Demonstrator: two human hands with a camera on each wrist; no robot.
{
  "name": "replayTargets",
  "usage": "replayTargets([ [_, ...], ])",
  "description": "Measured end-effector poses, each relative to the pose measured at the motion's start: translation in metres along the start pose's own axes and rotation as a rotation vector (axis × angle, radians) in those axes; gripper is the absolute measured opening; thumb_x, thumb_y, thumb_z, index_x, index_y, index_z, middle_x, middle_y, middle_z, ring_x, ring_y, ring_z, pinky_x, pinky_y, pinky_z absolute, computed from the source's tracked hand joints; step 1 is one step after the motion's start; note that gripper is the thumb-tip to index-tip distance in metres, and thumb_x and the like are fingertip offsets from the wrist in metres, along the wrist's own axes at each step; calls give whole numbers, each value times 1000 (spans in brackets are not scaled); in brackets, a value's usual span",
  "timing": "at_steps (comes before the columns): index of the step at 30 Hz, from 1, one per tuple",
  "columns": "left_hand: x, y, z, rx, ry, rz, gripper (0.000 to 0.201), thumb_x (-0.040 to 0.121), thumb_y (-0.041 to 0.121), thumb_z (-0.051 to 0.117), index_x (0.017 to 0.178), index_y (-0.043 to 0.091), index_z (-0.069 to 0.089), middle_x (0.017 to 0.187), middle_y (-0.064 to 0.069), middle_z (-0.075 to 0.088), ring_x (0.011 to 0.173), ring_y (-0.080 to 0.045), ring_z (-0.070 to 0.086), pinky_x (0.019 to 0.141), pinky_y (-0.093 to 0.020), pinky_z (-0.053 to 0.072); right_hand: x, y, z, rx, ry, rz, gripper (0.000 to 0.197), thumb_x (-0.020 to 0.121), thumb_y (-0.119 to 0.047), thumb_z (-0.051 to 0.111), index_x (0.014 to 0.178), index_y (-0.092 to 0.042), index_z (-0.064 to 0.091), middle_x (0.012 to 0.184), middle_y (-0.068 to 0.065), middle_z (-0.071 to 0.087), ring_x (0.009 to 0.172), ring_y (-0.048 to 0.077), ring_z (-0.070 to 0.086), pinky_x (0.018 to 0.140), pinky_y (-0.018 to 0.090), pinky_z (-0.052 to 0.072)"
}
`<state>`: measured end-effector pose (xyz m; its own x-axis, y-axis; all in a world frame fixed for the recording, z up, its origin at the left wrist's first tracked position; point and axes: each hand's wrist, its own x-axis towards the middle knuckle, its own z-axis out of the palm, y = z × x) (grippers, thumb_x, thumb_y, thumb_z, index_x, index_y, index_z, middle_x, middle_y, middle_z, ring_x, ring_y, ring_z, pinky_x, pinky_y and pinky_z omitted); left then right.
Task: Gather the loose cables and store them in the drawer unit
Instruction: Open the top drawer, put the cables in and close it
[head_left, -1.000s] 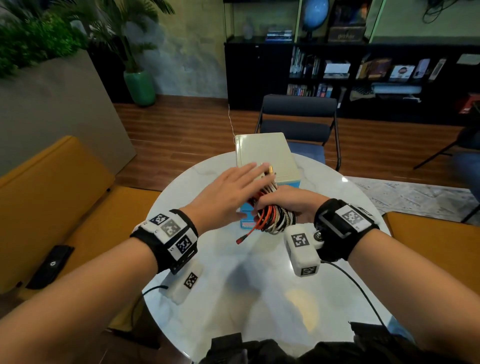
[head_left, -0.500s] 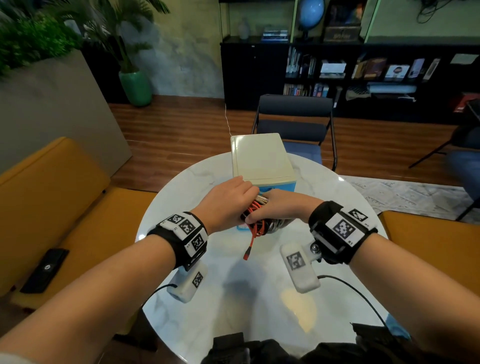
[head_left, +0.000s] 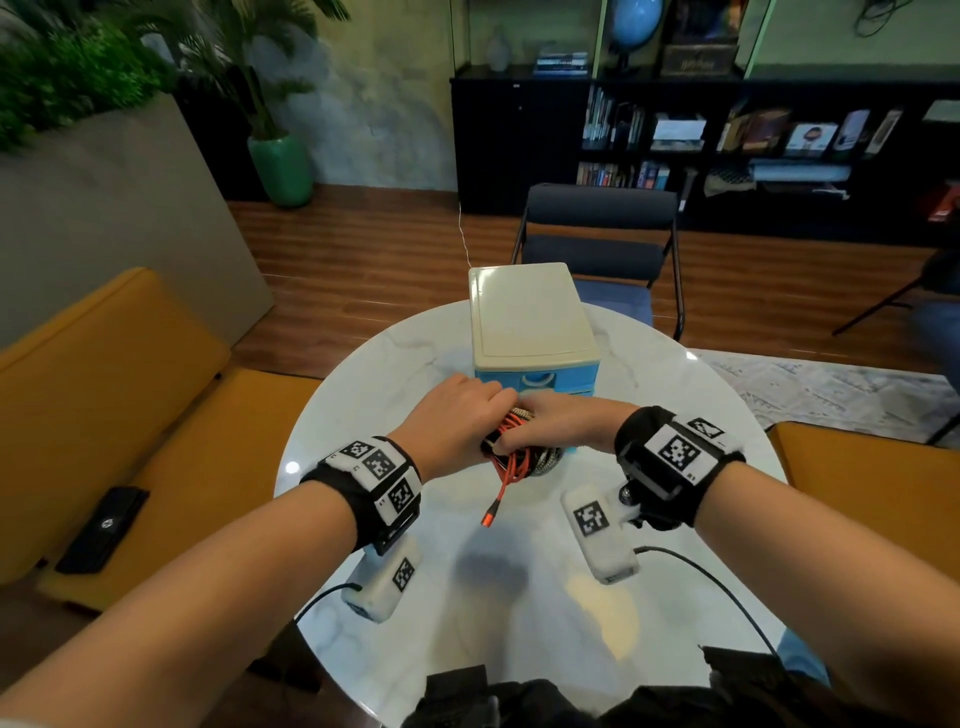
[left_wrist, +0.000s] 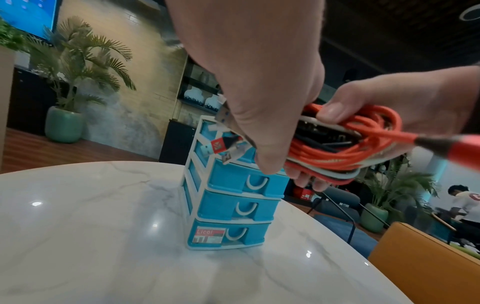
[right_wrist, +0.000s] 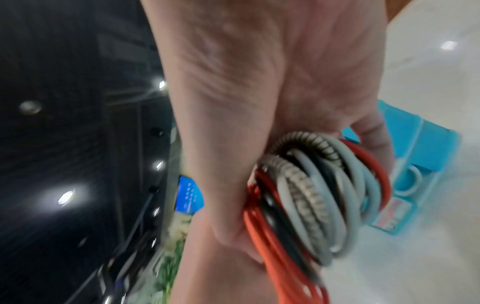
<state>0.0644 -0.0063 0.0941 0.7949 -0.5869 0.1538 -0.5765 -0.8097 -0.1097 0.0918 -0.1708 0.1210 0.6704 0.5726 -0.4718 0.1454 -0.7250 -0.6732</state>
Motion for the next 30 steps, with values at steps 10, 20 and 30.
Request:
replayTargets([
  [10,9,11,0,-7,-52,-232,29,77,33,64,99,17,52,97,-1,65,83,-25,61,68,-30,34,7,2,31,-596,448,-1,57,69,-38,77,110,-15,46,105,2,60,100,27,57,89,46,45],
  [20,12,26,10,-121,-47,-273,32,75,29,66,102,18,51,100,0,64,88,-23,59,70,-28,36,7,26,28,-509,430,-75,31,73,-21,68,103,-21,59,92,-1,68,85,24,64,66,31,48],
  [30,36,-18,-5,-480,10,-384,32,96,22,45,127,16,51,129,-1,51,117,-17,48,100,-35,43,17,33,-1,-751,396,-71,43,80,-30,66,115,-12,50,100,9,67,86,30,63,65,33,44],
])
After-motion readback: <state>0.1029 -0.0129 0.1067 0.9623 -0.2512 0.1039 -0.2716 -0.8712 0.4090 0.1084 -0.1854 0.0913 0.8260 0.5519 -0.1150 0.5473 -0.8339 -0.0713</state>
